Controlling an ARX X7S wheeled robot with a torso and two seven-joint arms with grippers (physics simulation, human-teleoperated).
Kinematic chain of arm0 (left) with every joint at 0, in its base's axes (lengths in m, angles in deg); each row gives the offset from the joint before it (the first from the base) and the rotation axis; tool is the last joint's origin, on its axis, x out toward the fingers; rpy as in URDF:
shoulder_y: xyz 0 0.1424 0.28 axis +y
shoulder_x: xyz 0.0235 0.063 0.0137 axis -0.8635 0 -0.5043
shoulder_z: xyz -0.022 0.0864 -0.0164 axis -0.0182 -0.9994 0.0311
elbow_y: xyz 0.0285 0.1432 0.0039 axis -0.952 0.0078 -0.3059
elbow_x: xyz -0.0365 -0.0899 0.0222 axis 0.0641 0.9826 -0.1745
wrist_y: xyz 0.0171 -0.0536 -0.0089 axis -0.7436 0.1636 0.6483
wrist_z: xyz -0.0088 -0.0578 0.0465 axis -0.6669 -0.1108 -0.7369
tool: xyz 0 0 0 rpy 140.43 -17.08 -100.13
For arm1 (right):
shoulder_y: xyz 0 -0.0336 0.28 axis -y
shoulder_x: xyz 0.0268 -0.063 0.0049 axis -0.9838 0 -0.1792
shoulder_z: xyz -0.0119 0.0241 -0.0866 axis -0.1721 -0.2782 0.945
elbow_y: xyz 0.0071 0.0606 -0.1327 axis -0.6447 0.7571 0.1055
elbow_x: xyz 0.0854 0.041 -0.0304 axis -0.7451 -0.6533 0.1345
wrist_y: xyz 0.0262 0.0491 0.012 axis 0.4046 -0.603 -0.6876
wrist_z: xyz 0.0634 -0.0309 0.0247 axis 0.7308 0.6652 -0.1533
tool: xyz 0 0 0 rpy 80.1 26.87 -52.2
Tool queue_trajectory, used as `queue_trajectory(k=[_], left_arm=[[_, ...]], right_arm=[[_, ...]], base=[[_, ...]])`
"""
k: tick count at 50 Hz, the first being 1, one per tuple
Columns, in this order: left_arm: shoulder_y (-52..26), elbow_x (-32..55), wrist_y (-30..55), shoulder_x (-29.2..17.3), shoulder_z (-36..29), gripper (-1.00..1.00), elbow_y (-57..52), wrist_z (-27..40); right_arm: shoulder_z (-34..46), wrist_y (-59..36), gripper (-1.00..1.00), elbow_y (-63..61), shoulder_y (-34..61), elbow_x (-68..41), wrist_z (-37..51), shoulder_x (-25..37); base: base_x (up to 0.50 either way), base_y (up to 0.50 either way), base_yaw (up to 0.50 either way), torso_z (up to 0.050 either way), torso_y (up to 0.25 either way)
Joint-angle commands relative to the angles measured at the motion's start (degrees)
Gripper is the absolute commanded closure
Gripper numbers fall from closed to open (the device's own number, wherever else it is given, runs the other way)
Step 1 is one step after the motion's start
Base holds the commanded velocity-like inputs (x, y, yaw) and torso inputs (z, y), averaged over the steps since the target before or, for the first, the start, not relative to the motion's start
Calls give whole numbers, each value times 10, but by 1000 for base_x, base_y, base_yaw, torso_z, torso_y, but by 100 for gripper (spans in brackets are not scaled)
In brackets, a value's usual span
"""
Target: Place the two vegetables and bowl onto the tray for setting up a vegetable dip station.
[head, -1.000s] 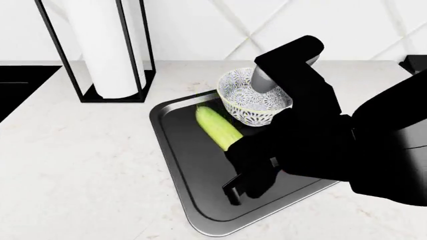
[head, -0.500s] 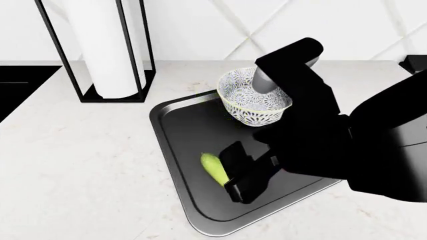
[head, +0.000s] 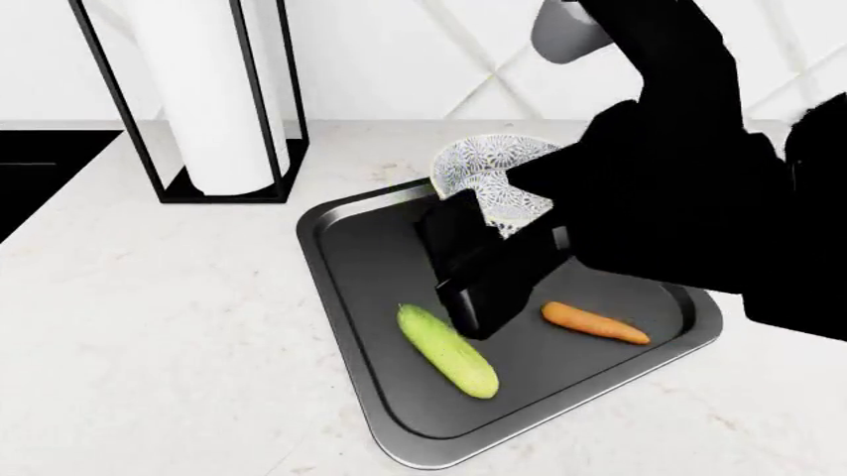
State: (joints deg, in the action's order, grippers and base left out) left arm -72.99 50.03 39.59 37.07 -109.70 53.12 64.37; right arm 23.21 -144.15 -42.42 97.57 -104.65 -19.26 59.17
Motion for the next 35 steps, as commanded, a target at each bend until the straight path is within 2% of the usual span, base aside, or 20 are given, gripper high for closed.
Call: queue_trajectory(k=[1, 11, 17, 26, 35], left_arm=[[-2, 3, 0, -1, 1, -100, -2, 2], [-10, 8, 0, -4, 4, -100, -2, 4], [-18, 11, 1, -3, 5, -100, -1, 7], [-33, 16, 1, -1, 7, -100, -3, 14], [-53, 22, 0, 1, 15, -100, -7, 18]], right_arm=[[-47, 21, -100, 3, 37, 38, -7, -1], [-113, 106, -100, -43, 16, 136, -11, 2], [-123, 98, -100, -63, 58, 184, 16, -3], [-143, 92, -100, -93, 122, 179, 78, 20], [-139, 28, -100, -90, 208, 213, 96, 14]], base=[[0, 0, 0, 0, 0], [0, 0, 0, 0, 0], [0, 0, 0, 0, 0], [0, 0, 0, 0, 0], [0, 0, 0, 0, 0]])
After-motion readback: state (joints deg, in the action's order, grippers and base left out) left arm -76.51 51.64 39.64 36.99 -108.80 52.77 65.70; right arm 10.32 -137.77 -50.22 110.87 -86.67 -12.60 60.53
